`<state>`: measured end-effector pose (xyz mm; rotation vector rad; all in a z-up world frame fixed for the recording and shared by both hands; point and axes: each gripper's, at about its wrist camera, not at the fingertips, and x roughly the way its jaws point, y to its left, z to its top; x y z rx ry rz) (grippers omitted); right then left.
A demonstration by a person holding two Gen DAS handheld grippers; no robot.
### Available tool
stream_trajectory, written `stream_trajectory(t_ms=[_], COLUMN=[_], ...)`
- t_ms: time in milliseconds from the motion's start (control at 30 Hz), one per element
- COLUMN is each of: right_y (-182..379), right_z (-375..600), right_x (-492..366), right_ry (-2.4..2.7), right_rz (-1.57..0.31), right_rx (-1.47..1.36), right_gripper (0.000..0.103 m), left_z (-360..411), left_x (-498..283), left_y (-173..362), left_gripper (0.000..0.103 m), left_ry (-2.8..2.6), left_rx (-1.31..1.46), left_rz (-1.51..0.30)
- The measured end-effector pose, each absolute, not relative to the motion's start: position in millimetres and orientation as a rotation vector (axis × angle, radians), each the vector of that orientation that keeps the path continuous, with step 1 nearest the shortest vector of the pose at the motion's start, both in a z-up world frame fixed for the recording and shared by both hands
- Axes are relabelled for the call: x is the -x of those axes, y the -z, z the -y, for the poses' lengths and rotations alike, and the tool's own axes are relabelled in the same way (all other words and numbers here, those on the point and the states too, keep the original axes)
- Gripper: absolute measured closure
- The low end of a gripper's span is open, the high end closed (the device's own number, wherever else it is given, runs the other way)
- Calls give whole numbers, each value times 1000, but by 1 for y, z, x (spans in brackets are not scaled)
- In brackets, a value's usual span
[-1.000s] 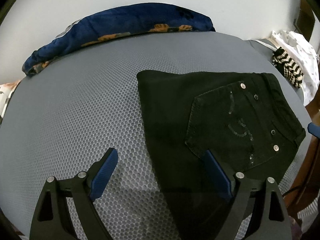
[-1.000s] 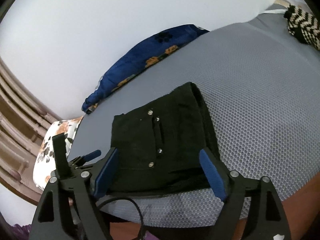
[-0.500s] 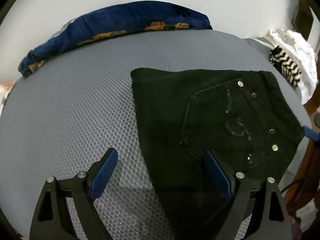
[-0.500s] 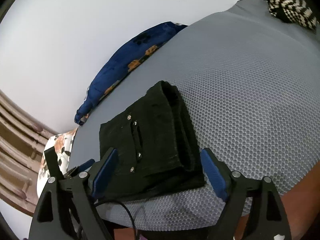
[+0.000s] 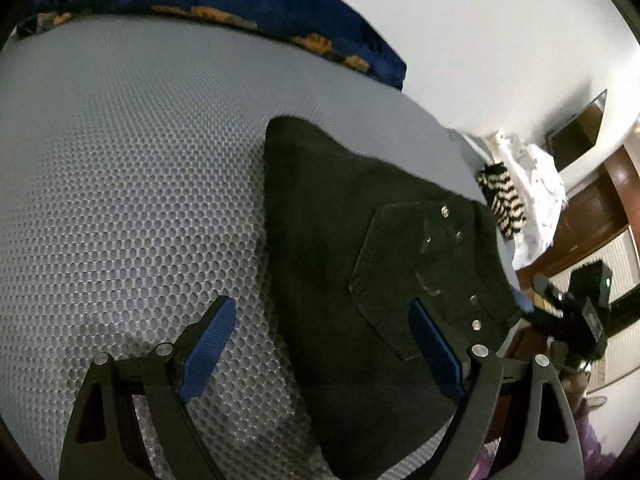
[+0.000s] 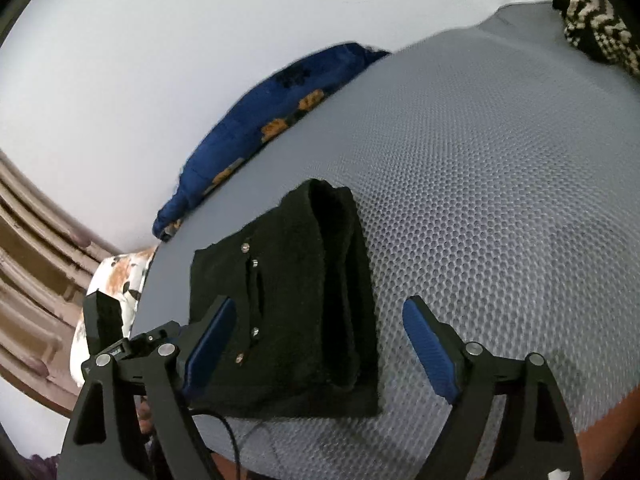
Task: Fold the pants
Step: 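Grasp the folded trouser stack edge with the right gripper and lift it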
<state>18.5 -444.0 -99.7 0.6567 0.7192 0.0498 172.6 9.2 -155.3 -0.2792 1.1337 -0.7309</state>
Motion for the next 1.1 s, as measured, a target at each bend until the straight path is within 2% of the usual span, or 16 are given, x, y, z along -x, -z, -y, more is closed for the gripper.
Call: stream_trajectory(t_ms=[167, 267, 300, 333, 500, 600, 667, 733, 800, 967, 1000, 1067, 1100], right_y=[107, 114, 119, 124, 135, 138, 139, 142, 139, 136, 138, 136, 135], right_z=[447, 442, 441, 440, 444, 452, 458, 462, 460, 442, 442, 438, 436], right_x=[-42, -53, -59, -64, -77, -83, -86, -92, -96, -97, -98, -98, -97], right_ry=[-94, -128, -144, -159, -219, -279, -291, -296, -292, -261, -263, -253, -249], right_rz=[-785, -825, -853, -885, -947, -984, -989, -997, -1017, -1039, -1041, -1030, -1019], right_rx=[-606, -573, -565, -567, -611, -663, -689, -732, -717, -582, -600, -615, -621], right_gripper=[20, 24, 38, 57, 58, 53, 51, 50, 49, 68, 72, 76, 78], left_z=[18, 31, 34, 38, 38, 43, 48, 49, 50, 58, 57, 56, 54], left_x=[-178, -180, -184, -188, -200, -199, -197, -197, -197, -198, -197, -194, -194], left_y=[156, 156, 156, 156, 157, 155, 153, 154, 154, 154, 154, 154, 153], left_gripper=[15, 15, 14, 14, 14, 14, 11, 1, 1, 1, 1, 13, 33], left_ry=[786, 861, 880, 887, 926, 933, 940, 961, 957, 965, 962, 946, 919], left_rx=[158, 132, 137, 137, 174, 114, 69, 91, 122, 126, 128, 113, 106], left_rz=[-1139, -1140, -1140, -1137, -1146, -1155, -1158, -1153, -1136, -1120, -1115, -1099, -1092])
